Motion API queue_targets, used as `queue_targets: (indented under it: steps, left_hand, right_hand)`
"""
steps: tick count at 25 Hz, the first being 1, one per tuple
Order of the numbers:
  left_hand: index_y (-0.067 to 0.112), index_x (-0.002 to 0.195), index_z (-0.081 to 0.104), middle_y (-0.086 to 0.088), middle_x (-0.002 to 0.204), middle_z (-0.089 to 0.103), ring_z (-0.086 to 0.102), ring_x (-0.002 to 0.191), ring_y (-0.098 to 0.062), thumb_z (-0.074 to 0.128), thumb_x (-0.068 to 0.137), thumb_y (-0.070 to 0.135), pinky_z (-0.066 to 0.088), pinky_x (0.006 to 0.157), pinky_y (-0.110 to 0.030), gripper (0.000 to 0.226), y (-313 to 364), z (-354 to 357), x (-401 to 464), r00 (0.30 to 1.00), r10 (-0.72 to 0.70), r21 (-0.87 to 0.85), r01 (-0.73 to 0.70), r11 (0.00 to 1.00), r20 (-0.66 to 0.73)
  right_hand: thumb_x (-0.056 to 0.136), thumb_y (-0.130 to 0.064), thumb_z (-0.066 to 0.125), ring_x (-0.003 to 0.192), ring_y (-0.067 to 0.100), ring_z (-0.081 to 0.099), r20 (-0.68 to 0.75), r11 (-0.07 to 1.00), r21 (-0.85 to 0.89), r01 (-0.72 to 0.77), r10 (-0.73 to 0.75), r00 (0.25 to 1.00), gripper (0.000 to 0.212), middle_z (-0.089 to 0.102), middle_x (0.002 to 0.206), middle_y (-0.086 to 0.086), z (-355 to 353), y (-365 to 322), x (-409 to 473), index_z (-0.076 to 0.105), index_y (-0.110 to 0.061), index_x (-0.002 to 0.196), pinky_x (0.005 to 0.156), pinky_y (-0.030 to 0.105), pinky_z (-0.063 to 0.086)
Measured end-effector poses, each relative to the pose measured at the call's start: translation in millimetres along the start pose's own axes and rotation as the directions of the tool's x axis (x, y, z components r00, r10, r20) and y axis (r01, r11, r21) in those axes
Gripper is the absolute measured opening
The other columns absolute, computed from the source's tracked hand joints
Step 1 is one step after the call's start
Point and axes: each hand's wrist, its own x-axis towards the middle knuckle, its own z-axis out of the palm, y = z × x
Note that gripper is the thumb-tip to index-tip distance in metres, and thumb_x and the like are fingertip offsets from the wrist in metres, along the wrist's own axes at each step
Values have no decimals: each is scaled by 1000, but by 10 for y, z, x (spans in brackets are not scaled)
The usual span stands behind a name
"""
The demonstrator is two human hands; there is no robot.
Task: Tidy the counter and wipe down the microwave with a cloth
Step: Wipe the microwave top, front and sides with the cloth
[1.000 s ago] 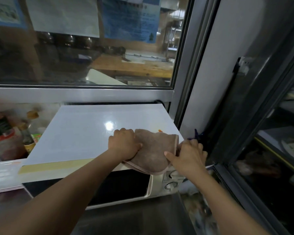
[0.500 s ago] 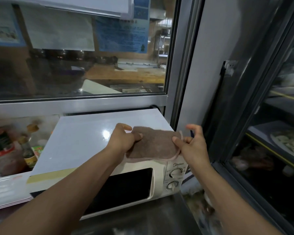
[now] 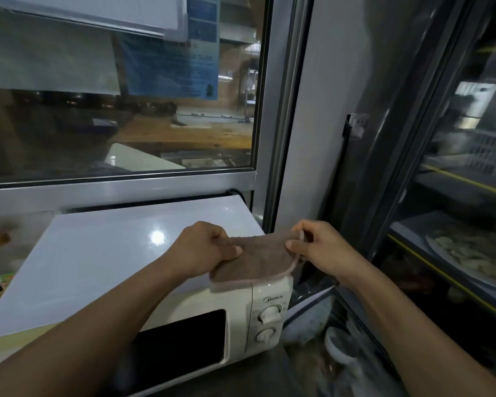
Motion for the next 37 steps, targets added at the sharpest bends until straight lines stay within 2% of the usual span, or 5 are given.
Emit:
queue_targets:
  steps: [5,11,15,25,37]
  left_hand:
    - [15,87,60,-2,81,65,60,70,-15,72,79,25,46,59,-25,17,93,333,413,991,-134,-170,132,977,-1]
    - [21,104,64,2,107,60,58,93,-16,61,86,35,50,81,-32,23,-185,426,691,987,-75,358,121,926,-139]
    - [24,122,58,-1,133,52,47,120,-25,51,93,29,43,97,-43,31,-503,222,792,975,36,505,82,859,-219]
    - [39,139,36,8,148,33,29,134,-25,36,94,42,29,105,-47,45,-1229,-207,1263,967,-150,641,250,726,-208]
    - [40,137,37,7,144,37,33,129,-25,37,93,45,34,102,-44,44,-1297,-217,1283,973,-114,628,218,747,-203]
  right_hand:
    - [85,-27,67,77,5,52,-198,985,-170,-5,-29,980,20,49,85,-14,-51,297,784,52,-25,97,49,14,38]
    - [93,-37,53,112,23,43,-98,878,-478,24,-80,992,27,45,114,6,366,589,1181,59,-14,106,92,32,41]
    - [93,-49,38,93,22,52,-102,933,-358,34,-75,992,38,50,103,8,637,562,919,49,-15,106,65,25,38]
    - [100,-28,31,122,28,40,121,943,-326,65,-26,992,41,29,140,15,980,604,1765,26,-10,136,102,36,36]
    - [101,-24,30,130,31,39,117,955,-295,24,11,993,46,26,150,13,1072,496,2431,25,-17,146,107,39,37]
